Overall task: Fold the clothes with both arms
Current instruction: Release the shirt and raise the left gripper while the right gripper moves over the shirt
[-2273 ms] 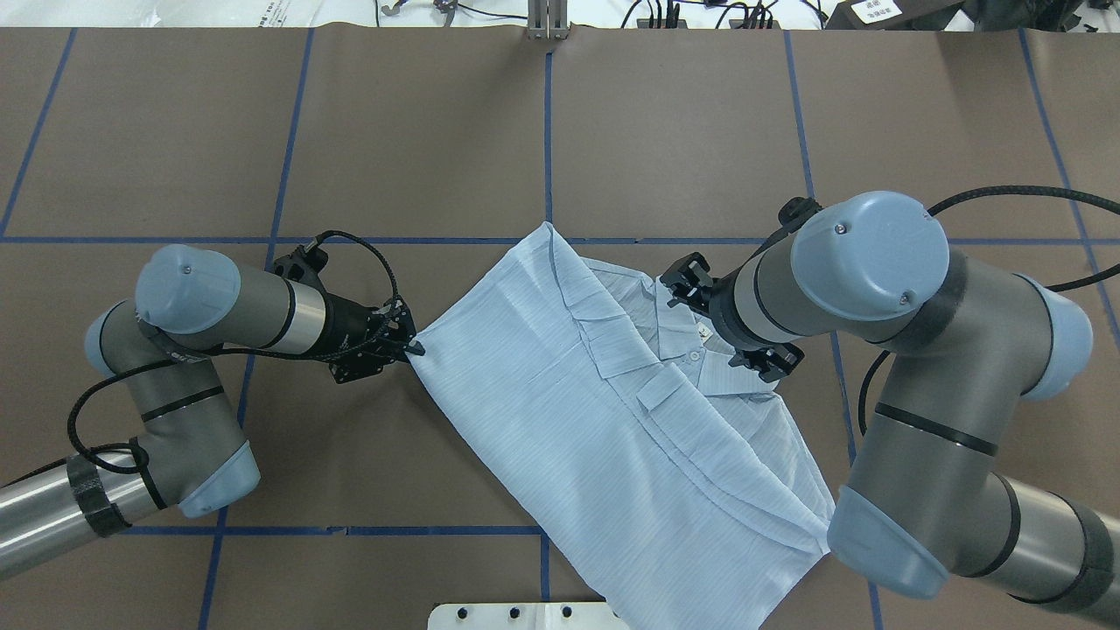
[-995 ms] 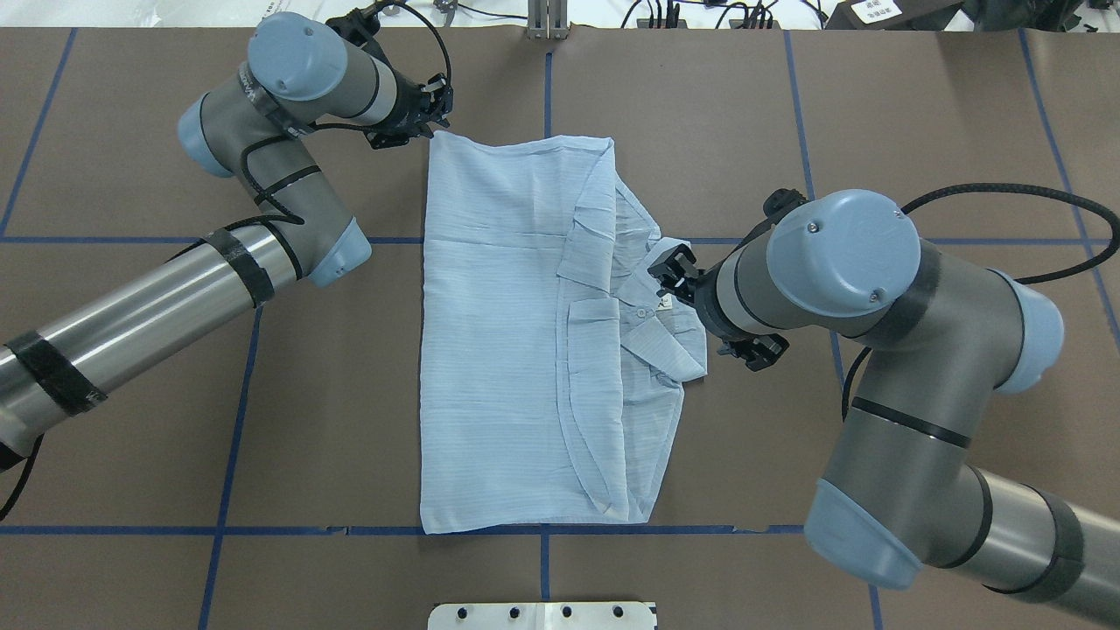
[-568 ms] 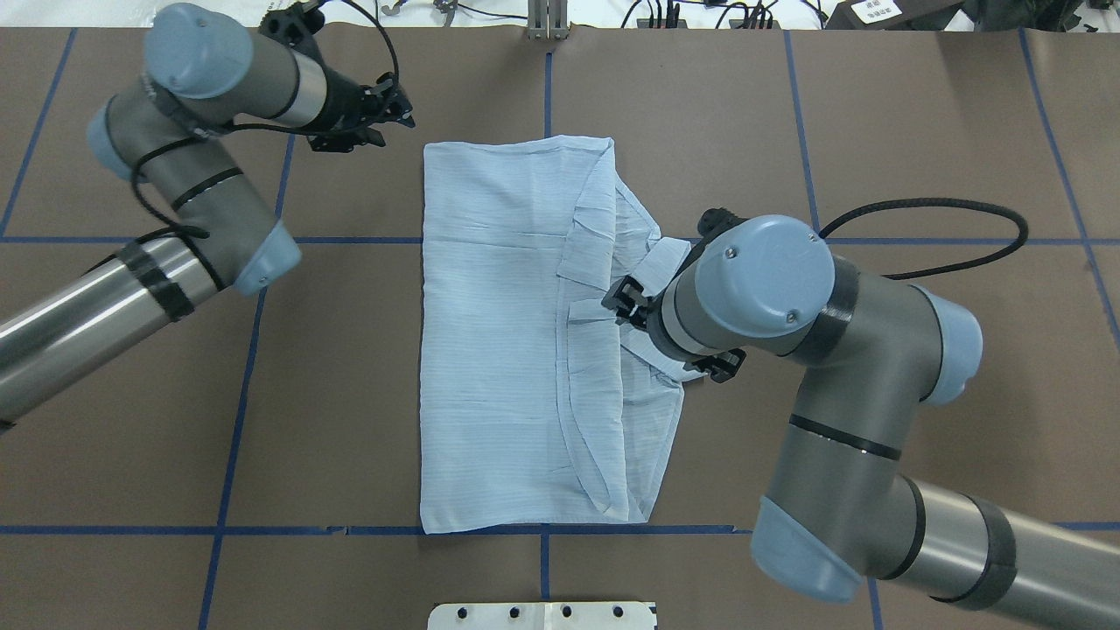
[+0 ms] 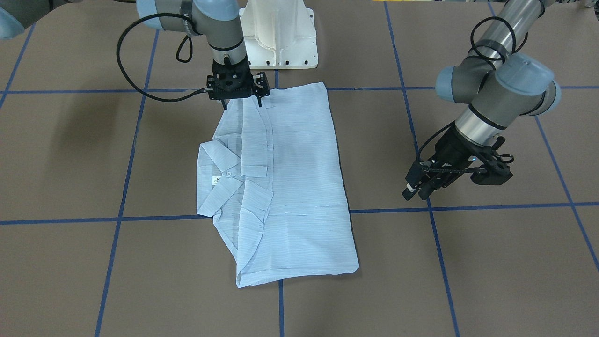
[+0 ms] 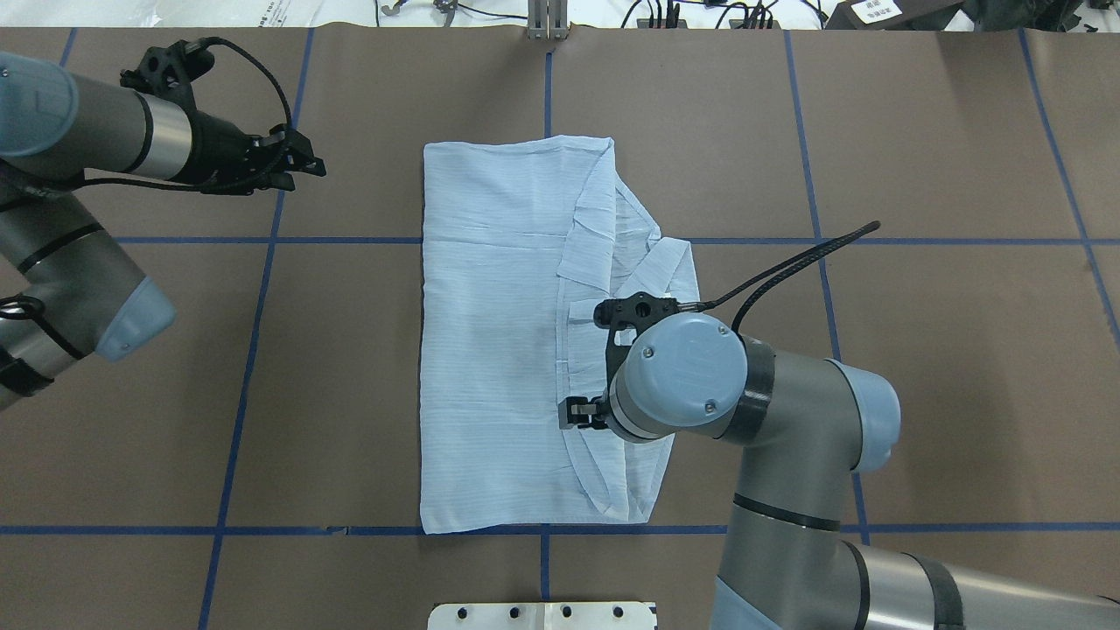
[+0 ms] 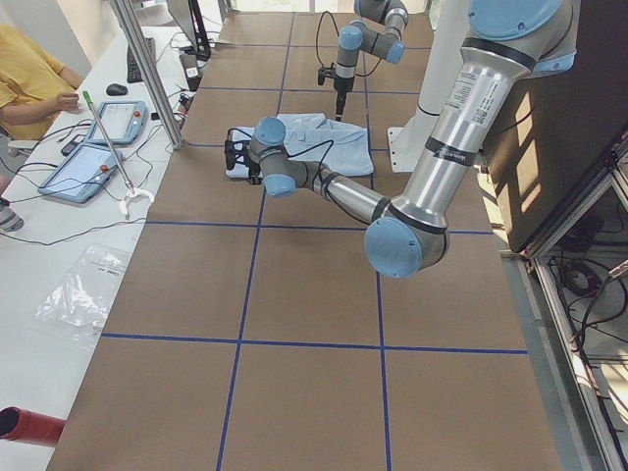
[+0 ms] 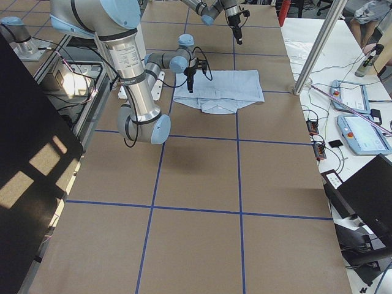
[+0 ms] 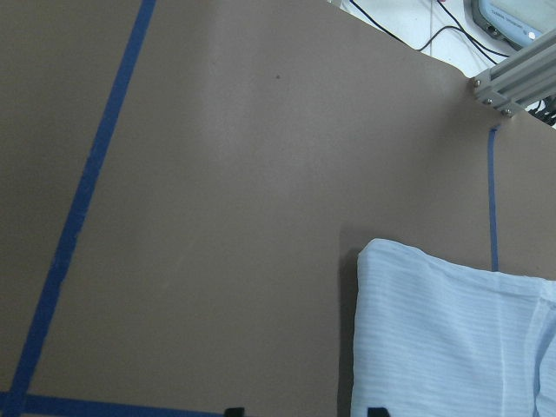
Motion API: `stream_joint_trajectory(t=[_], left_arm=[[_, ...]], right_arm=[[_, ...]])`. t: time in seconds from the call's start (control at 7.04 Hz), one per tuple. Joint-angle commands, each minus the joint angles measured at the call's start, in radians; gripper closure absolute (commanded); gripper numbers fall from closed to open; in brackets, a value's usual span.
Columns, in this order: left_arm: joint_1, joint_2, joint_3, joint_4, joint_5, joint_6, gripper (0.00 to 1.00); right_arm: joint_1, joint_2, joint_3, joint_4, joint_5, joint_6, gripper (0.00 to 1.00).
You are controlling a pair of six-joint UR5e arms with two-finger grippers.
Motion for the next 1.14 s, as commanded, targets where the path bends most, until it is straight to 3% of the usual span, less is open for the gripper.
stream_joint_trajectory(t=[0.0, 0.28, 0.57, 0.99], left_arm=[[0.001, 0.042, -0.03, 0.0, -0.002, 0.006, 0.43], [-0.001, 0.046, -0.035, 0.0, -0.003, 0.005, 0.42], [-0.001, 0.047, -0.035, 0.0, -0.003, 0.0, 0.42], [0.001, 0.059, -0.036, 0.0, -0.003, -0.004, 0.41]], right_arm=[[-0.015, 0.086, -0.096, -0.069, -0.009, -0.276, 0.0], [-0.056, 0.176, -0.111, -0.262, -0.097, -0.407, 0.0], [-0.084, 0.221, -0.197, -0.281, -0.139, -0.418, 0.0], [-0.094, 0.249, -0.22, -0.356, -0.147, -0.452, 0.0]])
